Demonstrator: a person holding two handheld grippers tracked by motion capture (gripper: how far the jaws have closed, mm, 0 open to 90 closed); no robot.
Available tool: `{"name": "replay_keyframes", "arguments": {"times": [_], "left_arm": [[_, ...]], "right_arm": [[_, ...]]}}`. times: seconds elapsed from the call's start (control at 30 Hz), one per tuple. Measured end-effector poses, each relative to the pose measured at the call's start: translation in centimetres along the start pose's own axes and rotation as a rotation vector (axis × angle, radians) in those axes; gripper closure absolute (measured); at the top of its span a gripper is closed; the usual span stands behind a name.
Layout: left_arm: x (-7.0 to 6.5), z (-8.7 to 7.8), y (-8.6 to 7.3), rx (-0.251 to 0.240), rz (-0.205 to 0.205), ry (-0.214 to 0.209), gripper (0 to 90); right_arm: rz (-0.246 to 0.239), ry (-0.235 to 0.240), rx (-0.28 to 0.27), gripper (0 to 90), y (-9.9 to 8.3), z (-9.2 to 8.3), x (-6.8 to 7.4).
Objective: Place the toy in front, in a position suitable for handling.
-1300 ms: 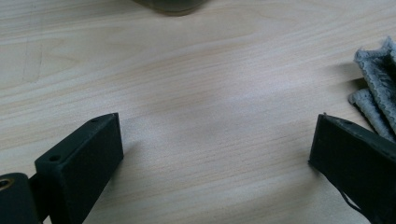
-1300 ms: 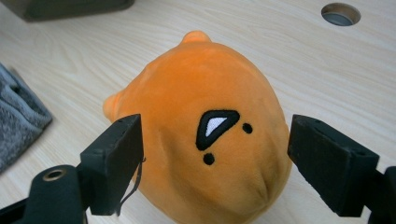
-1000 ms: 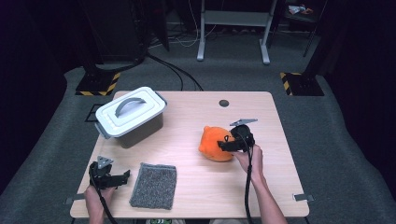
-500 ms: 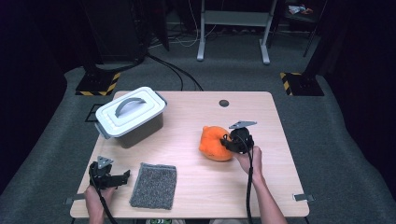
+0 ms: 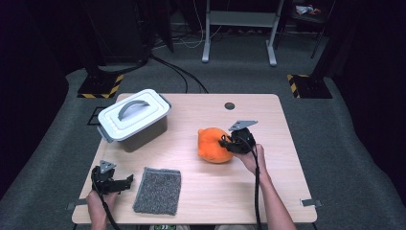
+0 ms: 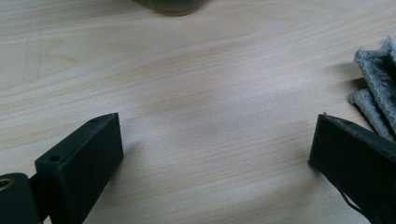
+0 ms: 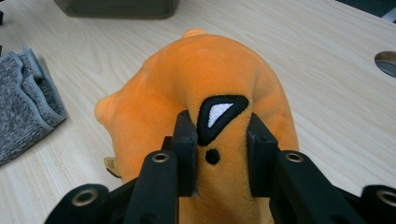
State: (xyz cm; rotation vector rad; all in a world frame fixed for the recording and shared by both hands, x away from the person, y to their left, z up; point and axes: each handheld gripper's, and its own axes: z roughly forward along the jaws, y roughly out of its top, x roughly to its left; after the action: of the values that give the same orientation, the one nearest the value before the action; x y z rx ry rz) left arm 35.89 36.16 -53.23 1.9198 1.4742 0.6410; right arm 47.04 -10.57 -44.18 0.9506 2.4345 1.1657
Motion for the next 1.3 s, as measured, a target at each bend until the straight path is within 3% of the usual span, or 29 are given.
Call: {"name": "replay_keyframes", "arguments": {"times": [0.1, 0.27, 0.37, 0.4, 0.43, 0.47, 0.8, 1.03, 1.3], "left_arm": [[0.0, 0.0, 0.0, 0.002, 0.000, 0.000, 2.2], [0.0, 0.0, 0.0, 0.006, 0.002, -0.003, 2.2], [0.0, 0.0, 0.0, 0.005, 0.002, -0.002, 2.2], [0.0, 0.0, 0.0, 0.005, 0.002, -0.002, 2.2], [0.0, 0.0, 0.0, 0.006, 0.002, -0.003, 2.2], [0.0, 0.0, 0.0, 0.006, 0.002, -0.003, 2.2], [0.0, 0.0, 0.0, 0.006, 0.002, -0.003, 2.2], [0.0, 0.0, 0.0, -0.001, 0.000, 0.002, 2.2], [0.0, 0.1, 0.0, -0.006, -0.001, 0.003, 2.2]], "right_arm": [[-0.027, -0.008, 0.019, 69.9, -0.4, 0.8, -0.2], [0.007, -0.008, 0.009, 66.8, -0.9, 0.9, -0.9], [0.008, -0.026, 0.018, 54.4, -0.8, 0.7, -0.7], [0.008, -0.026, 0.018, 54.4, -0.8, 0.7, -0.7], [0.021, -0.030, 0.016, 44.9, -0.6, 0.5, -0.6], [0.022, -0.034, 0.012, 41.3, -0.6, 0.3, -0.6], [0.064, -0.057, -0.030, 16.3, -1.5, -3.1, -0.5], [0.097, -0.102, -0.032, 14.4, -4.4, -5.9, -1.1], [0.159, -0.166, 0.021, 11.9, -9.1, -7.0, -1.9]]}}
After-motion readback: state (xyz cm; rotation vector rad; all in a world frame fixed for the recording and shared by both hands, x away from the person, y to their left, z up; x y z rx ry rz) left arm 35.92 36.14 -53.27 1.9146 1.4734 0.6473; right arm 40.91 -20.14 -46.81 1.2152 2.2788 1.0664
